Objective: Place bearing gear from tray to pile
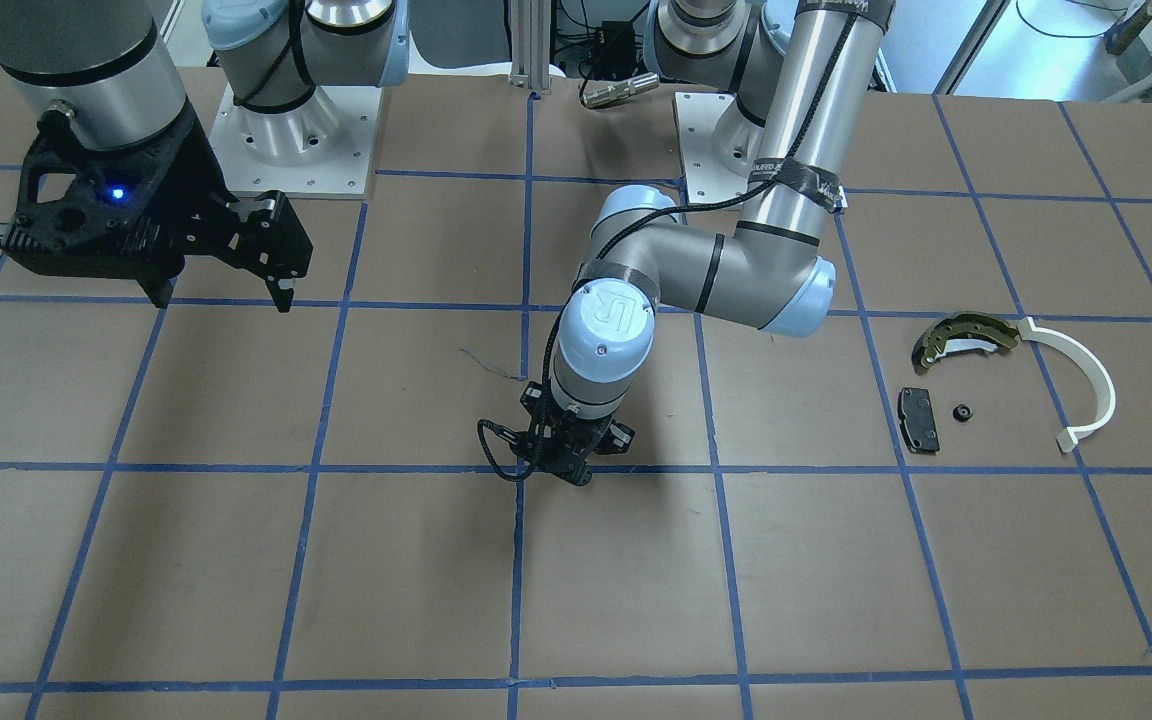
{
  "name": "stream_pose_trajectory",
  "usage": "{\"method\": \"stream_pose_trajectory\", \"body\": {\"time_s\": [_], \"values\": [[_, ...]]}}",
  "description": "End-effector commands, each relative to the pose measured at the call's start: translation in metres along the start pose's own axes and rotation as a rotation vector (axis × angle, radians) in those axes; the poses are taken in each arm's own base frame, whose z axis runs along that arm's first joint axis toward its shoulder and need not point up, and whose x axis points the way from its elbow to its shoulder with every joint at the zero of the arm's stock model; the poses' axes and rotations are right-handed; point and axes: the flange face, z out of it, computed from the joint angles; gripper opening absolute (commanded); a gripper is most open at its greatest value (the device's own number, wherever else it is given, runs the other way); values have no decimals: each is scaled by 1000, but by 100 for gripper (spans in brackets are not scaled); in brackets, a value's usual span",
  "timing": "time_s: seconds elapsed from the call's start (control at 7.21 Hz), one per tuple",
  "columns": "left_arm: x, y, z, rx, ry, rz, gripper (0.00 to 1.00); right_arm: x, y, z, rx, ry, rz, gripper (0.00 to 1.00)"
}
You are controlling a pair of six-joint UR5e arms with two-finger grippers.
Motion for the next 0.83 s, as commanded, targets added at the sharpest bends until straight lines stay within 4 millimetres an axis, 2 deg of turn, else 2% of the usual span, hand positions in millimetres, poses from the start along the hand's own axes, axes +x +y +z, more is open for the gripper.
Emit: {"method": "stream_pose_trajectory", "body": {"time_s": [0.0, 0.28, 0.42, 0.55, 0.69], "values": [[-2, 0, -13, 20, -7, 4, 0, 0, -1, 1, 0, 0, 0, 100], [-15, -2, -42, 28, -14, -18, 0, 0, -2, 1, 3, 0, 0, 100], [-65, -1, -68, -17, -67, -92, 0, 0, -2, 1, 3, 0, 0, 100], [-140, 6, -102, -48, -63, -202, 0, 4, 2, 13, -27, -12, 8, 100], [-206, 20, -135, -56, -48, -261, 0, 15, 17, 10, 9, 52, -4, 100]]}}
